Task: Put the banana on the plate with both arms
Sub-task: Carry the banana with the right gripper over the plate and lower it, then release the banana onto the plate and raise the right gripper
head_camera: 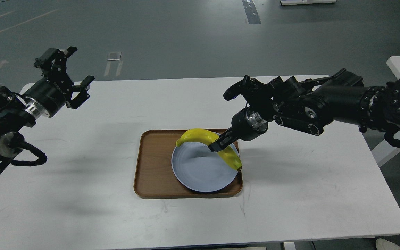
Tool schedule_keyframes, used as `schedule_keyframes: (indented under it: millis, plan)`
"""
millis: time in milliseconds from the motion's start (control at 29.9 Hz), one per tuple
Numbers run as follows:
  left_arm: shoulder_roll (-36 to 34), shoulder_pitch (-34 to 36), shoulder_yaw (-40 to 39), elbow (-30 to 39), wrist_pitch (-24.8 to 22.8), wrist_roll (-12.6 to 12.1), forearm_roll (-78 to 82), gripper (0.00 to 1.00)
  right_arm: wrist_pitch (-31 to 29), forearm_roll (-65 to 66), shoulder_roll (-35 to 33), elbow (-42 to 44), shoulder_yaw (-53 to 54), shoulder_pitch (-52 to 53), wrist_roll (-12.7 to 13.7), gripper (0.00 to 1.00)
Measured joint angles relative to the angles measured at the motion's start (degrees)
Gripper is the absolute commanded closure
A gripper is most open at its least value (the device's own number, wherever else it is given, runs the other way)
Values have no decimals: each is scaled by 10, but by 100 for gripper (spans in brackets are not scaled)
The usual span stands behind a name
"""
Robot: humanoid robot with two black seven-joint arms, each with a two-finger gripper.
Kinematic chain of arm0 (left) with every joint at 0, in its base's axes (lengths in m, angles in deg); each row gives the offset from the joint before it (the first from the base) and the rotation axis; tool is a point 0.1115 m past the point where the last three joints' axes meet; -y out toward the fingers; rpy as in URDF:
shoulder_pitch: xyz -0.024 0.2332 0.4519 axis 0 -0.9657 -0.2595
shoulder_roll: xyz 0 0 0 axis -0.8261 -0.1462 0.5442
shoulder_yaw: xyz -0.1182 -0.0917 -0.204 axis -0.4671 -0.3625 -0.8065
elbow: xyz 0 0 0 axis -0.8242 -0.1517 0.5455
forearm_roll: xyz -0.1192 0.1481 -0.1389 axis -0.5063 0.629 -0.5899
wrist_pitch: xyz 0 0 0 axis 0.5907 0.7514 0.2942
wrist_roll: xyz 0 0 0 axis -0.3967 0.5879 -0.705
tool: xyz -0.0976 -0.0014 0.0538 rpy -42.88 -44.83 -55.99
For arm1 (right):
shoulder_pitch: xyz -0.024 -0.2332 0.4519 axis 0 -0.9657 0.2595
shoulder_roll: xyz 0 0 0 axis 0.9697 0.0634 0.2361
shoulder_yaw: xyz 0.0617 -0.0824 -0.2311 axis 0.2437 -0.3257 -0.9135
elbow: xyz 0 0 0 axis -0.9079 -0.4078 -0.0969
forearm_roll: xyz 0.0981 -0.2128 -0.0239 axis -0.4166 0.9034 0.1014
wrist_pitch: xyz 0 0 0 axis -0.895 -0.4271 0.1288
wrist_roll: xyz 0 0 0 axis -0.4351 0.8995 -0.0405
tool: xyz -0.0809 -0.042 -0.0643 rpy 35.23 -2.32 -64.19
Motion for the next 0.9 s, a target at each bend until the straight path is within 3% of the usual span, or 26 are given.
schedule_keyframes:
  millis: [100,234,334,368,602,903]
  plan:
    - [-3,0,0,0,0,0,0,2,0,-4,3,4,-1,-5,0,57]
    - [-3,0,0,0,0,0,0,2,2,-12,6,7,-1,-9,0,46]
    - [-3,1,0,1,0,0,0,2,3,-13,7,13,2,-9,0,17]
    - [-3,1,0,2,0,0,0,2,4,-15,8,14,3,-9,0,1]
    - [-4,5,0,4,0,0,-1,2,2,-48,-13,17,11,-3,0,1]
    - [-5,9,1,3,0,0,-1,2,2,-188,-190,6,186,-29,0,1]
